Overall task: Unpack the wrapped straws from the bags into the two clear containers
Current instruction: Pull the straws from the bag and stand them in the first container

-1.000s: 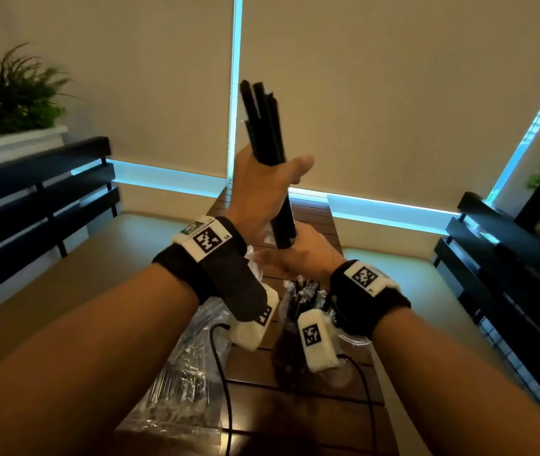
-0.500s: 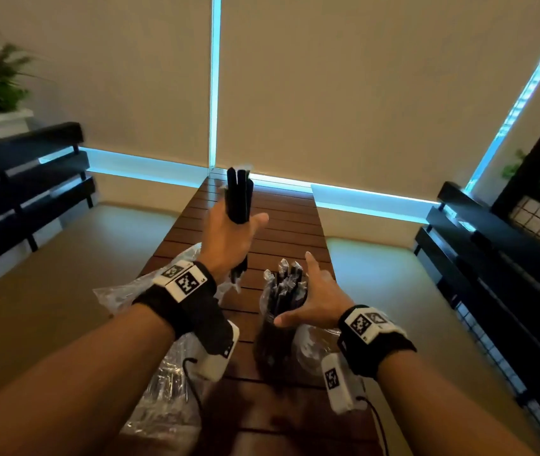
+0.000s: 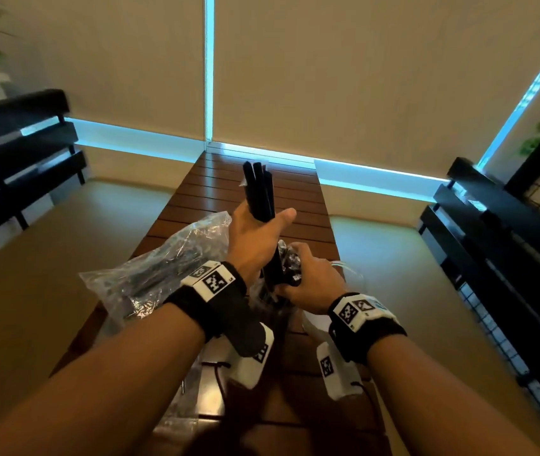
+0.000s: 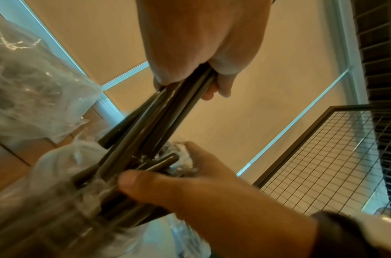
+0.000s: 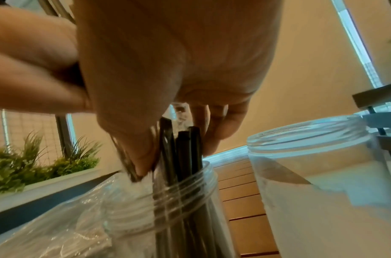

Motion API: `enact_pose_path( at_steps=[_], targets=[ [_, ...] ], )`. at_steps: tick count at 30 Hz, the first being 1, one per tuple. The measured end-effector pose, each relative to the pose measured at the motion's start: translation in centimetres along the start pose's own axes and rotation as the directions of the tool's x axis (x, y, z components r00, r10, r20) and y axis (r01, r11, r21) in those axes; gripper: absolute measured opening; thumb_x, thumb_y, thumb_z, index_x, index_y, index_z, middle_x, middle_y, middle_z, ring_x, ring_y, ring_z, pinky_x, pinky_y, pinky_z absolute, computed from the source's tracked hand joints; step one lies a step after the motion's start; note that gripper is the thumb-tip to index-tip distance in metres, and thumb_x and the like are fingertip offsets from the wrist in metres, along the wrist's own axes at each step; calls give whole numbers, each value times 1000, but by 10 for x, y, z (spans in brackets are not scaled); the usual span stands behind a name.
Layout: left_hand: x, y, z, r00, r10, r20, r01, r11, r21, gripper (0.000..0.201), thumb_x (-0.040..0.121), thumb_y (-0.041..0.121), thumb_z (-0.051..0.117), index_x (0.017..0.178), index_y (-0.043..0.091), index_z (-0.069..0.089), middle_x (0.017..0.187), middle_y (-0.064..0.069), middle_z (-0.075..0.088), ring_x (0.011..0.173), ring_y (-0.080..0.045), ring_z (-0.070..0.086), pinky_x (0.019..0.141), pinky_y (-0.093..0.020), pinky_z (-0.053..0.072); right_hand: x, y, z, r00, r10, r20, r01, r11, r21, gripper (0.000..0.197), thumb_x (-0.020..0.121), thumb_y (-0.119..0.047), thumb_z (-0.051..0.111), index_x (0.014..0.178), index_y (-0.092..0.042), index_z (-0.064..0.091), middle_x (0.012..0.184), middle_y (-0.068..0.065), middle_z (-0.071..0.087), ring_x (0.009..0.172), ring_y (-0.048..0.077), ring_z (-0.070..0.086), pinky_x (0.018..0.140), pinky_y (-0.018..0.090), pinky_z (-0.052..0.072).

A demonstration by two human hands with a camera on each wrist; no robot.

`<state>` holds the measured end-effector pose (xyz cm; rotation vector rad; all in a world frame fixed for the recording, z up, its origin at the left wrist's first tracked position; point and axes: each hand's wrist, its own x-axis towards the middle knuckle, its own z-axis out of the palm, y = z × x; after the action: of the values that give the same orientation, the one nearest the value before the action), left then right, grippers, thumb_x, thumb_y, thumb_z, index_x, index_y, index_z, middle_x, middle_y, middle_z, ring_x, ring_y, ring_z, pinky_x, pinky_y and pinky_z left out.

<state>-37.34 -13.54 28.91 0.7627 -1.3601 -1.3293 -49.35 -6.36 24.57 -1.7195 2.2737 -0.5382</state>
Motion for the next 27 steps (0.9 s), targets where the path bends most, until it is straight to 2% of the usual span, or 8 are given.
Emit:
enact_pose_path(
  at_steps=[6, 9, 13, 15, 18, 21, 23, 27],
  targets=[
    [1, -35, -7, 997, -72, 37, 70, 997, 43, 27, 74, 31, 82, 78, 21, 57, 73, -1, 60, 74, -20, 66, 79, -48, 60, 3, 8, -8, 995, -43, 85, 31, 989, 143, 94, 68, -33, 85, 143, -24, 29, 128, 4, 61, 113, 21, 61, 88, 26, 47],
    [-3, -47, -8, 994, -80, 76, 72, 992, 106, 27, 78, 23, 82, 92, 12, 62, 85, -5, 68, 82, -19, 71, 81, -44, 61, 3, 12, -6, 997, -63, 52, 54, 987, 149, 94, 66, -34, 86, 142, -25, 31, 126, 2, 62, 111, 19, 61, 83, 21, 43],
    [-17, -65, -6, 990, 13, 143, -60, 942, 331, 38, 76, 17, 82, 90, 37, 52, 105, 2, 56, 97, -17, 63, 81, -26, 54, 3, 14, -5, 996, -70, 52, 63, 989, 132, 117, 57, -41, 89, 150, -25, 20, 140, 5, 47, 125, 22, 50, 97, 28, 44],
    [-23, -72, -11, 980, 24, 199, -100, 920, 379, 43, 77, 17, 80, 87, 46, 51, 105, 13, 49, 107, -18, 55, 91, -31, 51, 2, 12, -12, 993, -63, 103, 53, 994, 98, 125, 57, -46, 87, 154, -30, 10, 150, 7, 32, 135, 26, 36, 108, 40, 39],
    [-23, -83, -18, 952, 23, 306, -164, 881, 443, 25, 79, 25, 75, 85, 39, 55, 99, 6, 55, 104, -19, 51, 87, -35, 50, -2, 1, -32, 995, -79, 65, 62, 973, 223, 111, 67, -48, 76, 155, -35, 9, 155, 3, 23, 140, 27, 27, 112, 52, 32],
    [-16, -92, -20, 950, -3, 313, -142, 886, 441, 21, 71, 39, 75, 81, 34, 57, 91, -6, 62, 90, -29, 59, 74, -47, 57, -4, -25, -49, 977, -139, -159, 194, 888, 416, 78, 81, -49, 57, 151, -38, 24, 152, -5, 29, 138, 18, 33, 111, 46, 34],
    [-17, -93, -20, 944, 27, 328, -179, 879, 442, 19, 72, 39, 74, 75, 33, 55, 82, -6, 61, 79, -31, 58, 62, -44, 52, -2, -41, -49, 918, -255, -303, 337, 906, 258, 58, 95, -49, 42, 150, -31, 32, 148, -2, 38, 135, 14, 37, 111, 38, 34],
    [-25, -84, -26, 944, 104, 313, -231, 887, 400, 32, 76, 17, 75, 80, 37, 51, 91, 6, 52, 94, -26, 54, 70, -25, 45, 6, -51, -27, 925, -355, -137, 349, 935, -66, 48, 103, -39, 26, 142, -20, 47, 144, 1, 49, 131, 19, 45, 108, 42, 38]
  ],
)
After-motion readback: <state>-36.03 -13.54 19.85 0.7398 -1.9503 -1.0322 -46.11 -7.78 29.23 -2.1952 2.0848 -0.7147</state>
